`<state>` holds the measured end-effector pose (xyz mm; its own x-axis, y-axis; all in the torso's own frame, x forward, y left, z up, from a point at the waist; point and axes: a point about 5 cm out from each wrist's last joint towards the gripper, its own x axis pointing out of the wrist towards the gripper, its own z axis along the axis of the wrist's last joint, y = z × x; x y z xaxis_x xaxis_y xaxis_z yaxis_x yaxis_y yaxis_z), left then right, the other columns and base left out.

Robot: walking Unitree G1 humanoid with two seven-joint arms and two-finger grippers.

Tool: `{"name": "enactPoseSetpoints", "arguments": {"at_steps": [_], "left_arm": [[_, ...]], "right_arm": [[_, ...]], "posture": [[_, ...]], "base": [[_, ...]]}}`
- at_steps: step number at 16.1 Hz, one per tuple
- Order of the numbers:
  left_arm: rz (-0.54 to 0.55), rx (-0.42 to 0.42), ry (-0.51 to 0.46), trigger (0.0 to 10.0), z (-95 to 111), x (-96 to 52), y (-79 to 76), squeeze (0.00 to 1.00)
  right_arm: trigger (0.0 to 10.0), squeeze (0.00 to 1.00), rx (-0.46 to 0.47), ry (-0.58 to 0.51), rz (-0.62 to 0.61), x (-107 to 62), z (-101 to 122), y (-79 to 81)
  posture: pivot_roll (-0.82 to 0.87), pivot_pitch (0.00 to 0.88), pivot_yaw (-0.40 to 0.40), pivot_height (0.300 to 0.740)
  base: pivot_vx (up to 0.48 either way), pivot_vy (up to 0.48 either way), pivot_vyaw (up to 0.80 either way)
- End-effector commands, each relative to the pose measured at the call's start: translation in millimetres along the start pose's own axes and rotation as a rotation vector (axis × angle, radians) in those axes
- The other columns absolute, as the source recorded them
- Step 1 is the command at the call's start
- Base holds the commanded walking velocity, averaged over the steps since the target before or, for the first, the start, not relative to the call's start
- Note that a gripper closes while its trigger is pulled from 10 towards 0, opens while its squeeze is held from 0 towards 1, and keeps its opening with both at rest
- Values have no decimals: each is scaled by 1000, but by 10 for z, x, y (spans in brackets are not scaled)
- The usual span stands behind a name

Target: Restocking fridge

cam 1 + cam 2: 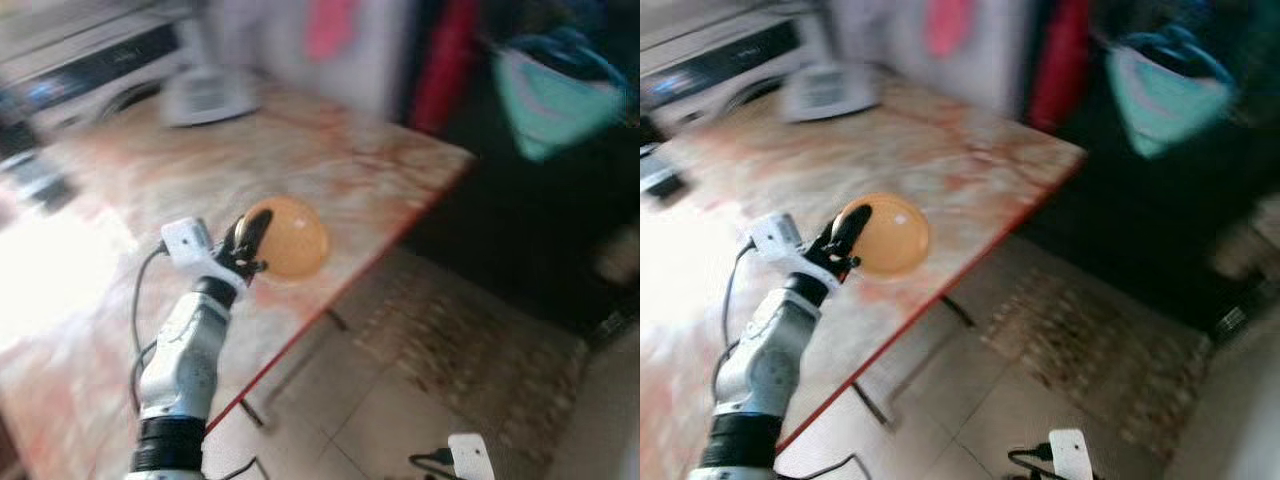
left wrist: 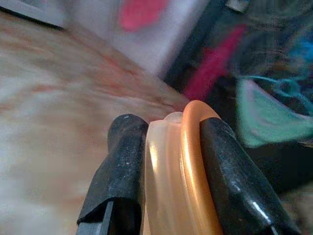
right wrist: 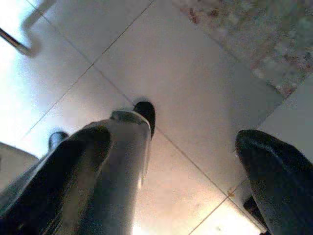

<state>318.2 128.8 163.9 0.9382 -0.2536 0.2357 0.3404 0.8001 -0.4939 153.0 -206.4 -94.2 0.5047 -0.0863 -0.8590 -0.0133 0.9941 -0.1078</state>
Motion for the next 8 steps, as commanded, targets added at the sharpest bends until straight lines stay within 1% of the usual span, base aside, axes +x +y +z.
{"name": "enactPoseSetpoints", "arguments": {"at_steps": [1, 5, 8], "left_arm": [[9, 21, -22, 10000, 68, -14, 41, 0], [7, 18, -24, 10000, 67, -11, 38, 0], [-5, 0, -18, 10000, 53, -4, 24, 0]], "right_arm": [[10000, 0, 4, 17, 9, -3, -38, 30], [10000, 0, 3, 19, 10, -4, -46, 31], [10000, 0, 2, 22, 12, -6, -57, 36]], "posture": [[-50, 75, 124, 740], [-52, 72, 125, 740], [-56, 65, 128, 740]], "base": [[0, 0, -738], [0, 0, -738], [0, 0, -738]]}}
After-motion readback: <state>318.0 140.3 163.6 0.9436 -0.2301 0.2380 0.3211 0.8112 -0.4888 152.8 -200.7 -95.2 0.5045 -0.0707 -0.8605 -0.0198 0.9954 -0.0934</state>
